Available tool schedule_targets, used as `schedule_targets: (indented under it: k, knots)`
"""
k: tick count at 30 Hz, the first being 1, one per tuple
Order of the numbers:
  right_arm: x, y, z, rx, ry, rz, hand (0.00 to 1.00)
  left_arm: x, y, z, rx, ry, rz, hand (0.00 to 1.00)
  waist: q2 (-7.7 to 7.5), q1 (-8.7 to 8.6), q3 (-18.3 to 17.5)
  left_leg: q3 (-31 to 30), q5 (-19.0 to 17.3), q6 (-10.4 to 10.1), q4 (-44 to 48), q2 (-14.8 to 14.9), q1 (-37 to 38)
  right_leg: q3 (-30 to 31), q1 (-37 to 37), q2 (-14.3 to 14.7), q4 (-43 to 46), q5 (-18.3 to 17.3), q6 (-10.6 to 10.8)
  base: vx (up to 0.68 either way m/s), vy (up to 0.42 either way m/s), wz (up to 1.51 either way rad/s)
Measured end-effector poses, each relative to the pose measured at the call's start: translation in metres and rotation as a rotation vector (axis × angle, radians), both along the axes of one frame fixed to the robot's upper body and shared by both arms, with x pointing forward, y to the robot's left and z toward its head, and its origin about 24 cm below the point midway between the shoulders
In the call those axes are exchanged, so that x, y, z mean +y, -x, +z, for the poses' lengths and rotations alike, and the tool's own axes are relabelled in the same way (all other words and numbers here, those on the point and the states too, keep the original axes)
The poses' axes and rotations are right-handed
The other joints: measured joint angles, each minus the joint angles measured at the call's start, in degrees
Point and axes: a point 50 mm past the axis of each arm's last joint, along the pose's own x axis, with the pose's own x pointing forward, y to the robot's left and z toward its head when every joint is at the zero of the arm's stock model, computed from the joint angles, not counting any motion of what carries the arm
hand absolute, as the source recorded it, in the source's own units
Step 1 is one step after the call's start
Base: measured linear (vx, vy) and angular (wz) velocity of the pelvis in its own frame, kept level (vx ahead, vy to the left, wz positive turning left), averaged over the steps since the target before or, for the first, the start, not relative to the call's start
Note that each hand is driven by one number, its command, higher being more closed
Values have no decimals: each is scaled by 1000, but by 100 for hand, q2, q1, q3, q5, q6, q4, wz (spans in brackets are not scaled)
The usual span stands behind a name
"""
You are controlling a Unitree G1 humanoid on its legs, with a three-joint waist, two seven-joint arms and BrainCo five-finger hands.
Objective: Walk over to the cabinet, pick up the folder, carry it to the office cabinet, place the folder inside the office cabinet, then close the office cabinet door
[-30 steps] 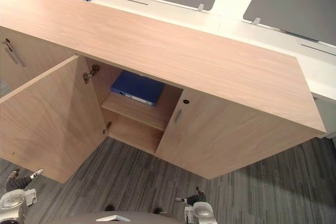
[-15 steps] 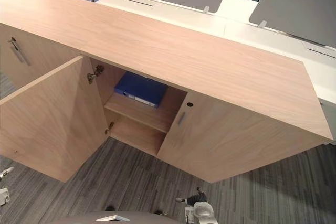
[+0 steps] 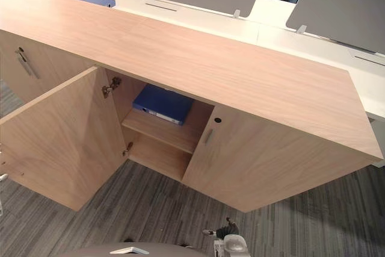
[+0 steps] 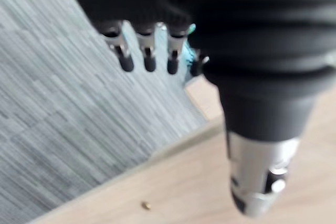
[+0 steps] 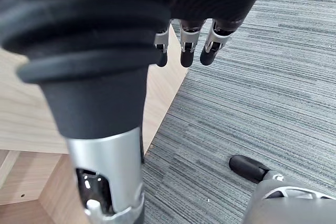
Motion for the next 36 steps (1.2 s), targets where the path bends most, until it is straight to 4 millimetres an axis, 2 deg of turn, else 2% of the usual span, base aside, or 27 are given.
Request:
schedule_targets:
  k: [4,15,19,23,29,32,36]
  knots:
    - [-1,-1,1,-9,2,0,0,-12,-14,1,-38,4,-52,0,4,-12,2,43,-33,-8,1,0,-1,33,-7,6,-28,-6,6,12,-3,-4]
    - [-1,-1,2,-20,-3,1,0,-19,-16,-4,-18,17,-84,0,24,25,15,101,-64,-12,1,-4,-15,56,-10,9,-53,16,38,1,0,0]
    - [-2,2,2,-15,-4,-1,0,-24,-11,-8,3,15,-111,0,26,26,15,120,-70,-9,1,-4,-23,72,-22,8,-54,3,17,0,0,0]
    - [-2,3,1,-6,7,18,0,-32,-7,-19,16,56,-111,0,50,33,22,133,-71,-8,2,-6,-24,84,-23,5,-59,1,14,-8,-2,0]
    - [-2,2,2,-9,15,30,0,-50,8,-42,97,122,-140,0,115,35,-3,206,-77,-8,3,-6,-42,171,-84,8,-54,32,42,-14,1,-6]
    - [-2,-2,5,-33,19,33,0,-64,21,-58,158,176,-159,0,152,40,-48,334,-77,-4,4,-13,-80,308,-188,11,-57,102,47,-34,8,-20]
    - [-1,5,3,-16,14,29,0,-87,37,-79,253,249,-234,0,246,26,-67,461,-76,-2,4,-17,-51,441,-206,11,-80,165,53,-50,1,-15]
